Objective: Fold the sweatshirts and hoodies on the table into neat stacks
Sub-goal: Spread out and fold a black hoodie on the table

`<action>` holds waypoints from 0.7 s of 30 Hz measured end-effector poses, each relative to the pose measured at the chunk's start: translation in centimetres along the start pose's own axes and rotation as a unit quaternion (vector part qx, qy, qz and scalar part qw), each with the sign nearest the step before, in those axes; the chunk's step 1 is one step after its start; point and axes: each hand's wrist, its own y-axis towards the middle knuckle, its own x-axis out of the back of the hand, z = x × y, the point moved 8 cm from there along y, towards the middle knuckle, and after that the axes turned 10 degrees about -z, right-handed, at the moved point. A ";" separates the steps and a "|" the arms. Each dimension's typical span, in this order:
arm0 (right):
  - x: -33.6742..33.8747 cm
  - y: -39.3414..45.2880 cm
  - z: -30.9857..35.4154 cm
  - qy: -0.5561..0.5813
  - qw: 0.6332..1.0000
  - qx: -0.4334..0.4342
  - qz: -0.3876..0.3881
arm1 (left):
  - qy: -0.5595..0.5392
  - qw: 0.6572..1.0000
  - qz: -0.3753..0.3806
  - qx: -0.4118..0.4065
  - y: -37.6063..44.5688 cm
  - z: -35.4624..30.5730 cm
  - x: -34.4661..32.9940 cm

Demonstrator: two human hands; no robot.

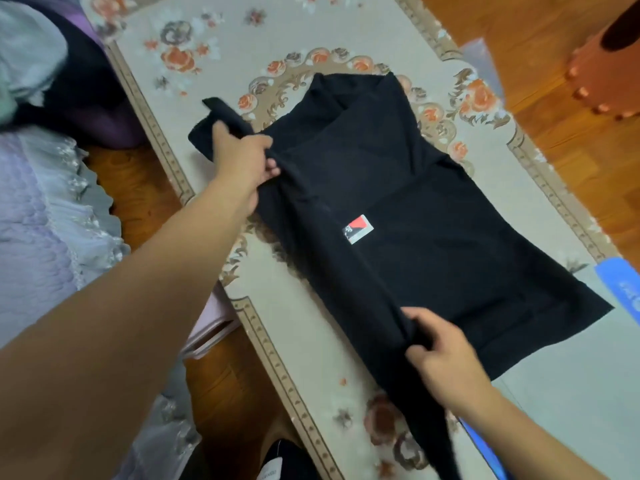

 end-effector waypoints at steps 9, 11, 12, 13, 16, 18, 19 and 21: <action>2.2 5.8 -10.2 -0.234 0.965 -0.118 0.002 | 0.329 0.870 0.139 -0.340 -4.7 4.2 -5.9; 1.5 5.1 -10.4 -0.270 0.957 -0.103 0.016 | 0.327 0.857 0.079 -0.390 -5.2 4.3 -2.7; 1.5 5.0 -10.6 -0.279 0.955 -0.099 0.011 | 0.334 0.864 0.044 -0.374 -4.2 4.5 -1.1; 1.5 4.9 -10.7 -0.284 0.954 -0.100 0.002 | 0.345 0.873 0.010 -0.344 -2.8 4.6 0.3; 2.1 5.5 -10.9 -0.282 0.952 -0.115 -0.012 | 0.405 0.873 -0.038 -0.270 2.1 3.2 2.2; 2.3 5.9 -10.8 -0.290 0.948 -0.128 -0.001 | 0.456 0.846 -0.030 -0.275 4.9 1.0 1.5; 2.2 6.1 -10.8 -0.293 0.947 -0.134 0.009 | 0.472 0.834 -0.015 -0.286 6.1 -0.2 0.8; 1.8 6.7 -10.8 -0.292 0.946 -0.140 0.022 | 0.506 0.811 0.020 -0.293 8.6 -1.7 -0.9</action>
